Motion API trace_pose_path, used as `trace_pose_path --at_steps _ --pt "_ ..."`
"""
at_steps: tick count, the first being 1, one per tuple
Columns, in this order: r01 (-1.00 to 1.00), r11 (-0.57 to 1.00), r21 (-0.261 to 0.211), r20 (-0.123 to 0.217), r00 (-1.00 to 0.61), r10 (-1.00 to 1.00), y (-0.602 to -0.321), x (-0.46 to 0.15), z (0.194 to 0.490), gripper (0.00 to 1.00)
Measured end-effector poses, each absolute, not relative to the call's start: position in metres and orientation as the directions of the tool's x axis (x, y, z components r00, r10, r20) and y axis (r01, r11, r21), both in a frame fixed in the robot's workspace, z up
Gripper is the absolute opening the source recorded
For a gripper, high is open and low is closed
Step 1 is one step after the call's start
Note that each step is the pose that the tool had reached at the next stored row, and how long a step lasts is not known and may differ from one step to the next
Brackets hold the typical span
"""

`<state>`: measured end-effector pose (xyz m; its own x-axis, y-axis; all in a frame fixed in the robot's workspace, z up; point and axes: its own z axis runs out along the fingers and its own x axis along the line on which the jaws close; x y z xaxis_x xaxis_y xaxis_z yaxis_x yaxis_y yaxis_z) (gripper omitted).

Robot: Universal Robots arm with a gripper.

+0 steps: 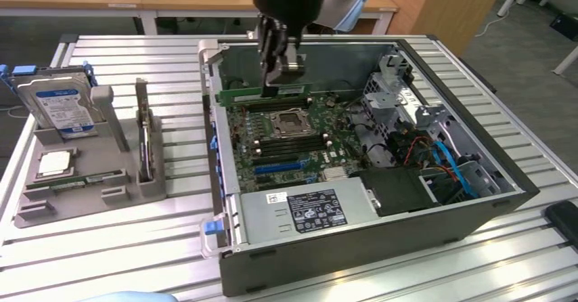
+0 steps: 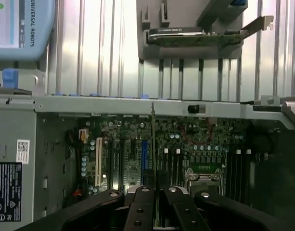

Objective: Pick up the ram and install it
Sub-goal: 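Pick up the ram and move it above insertion slot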

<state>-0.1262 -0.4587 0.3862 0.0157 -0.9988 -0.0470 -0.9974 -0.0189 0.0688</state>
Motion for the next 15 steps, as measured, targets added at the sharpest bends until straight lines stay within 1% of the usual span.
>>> trace_pose_path --at_steps 15 --pt "-0.997 -0.041 0.068 -0.081 0.036 -0.996 -0.459 -0.065 0.386 0.13"
